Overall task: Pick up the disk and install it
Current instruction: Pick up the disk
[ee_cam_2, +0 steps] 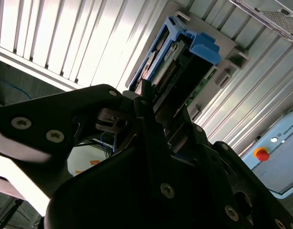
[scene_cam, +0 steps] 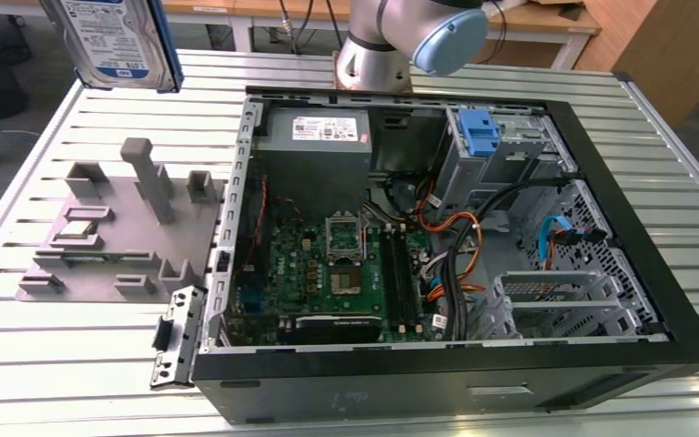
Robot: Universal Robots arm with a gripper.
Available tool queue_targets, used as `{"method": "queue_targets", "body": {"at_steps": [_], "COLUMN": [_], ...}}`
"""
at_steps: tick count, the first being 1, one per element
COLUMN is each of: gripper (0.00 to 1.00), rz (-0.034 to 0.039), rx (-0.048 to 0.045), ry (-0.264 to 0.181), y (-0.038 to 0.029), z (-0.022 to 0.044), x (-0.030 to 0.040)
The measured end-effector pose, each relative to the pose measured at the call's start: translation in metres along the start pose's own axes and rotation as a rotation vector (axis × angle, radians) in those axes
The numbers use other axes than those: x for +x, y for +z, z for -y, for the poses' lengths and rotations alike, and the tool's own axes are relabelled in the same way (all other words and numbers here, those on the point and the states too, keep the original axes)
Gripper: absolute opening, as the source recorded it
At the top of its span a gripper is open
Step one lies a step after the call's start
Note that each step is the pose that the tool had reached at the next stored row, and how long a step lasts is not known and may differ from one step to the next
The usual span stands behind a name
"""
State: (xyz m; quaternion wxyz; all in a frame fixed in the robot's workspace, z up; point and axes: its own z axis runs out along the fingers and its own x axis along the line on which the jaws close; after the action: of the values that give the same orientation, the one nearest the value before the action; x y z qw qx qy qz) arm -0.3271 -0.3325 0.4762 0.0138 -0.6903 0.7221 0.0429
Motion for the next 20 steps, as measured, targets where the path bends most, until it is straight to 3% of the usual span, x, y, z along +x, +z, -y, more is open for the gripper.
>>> {"method": "queue_targets", "body": {"at_steps": [20], "gripper": [0.35], "rz": [0.0], "rx": [0.0], "ry": [0.0], "y": [-0.0029], "z": [0.0025], "x": [-0.0004]}}
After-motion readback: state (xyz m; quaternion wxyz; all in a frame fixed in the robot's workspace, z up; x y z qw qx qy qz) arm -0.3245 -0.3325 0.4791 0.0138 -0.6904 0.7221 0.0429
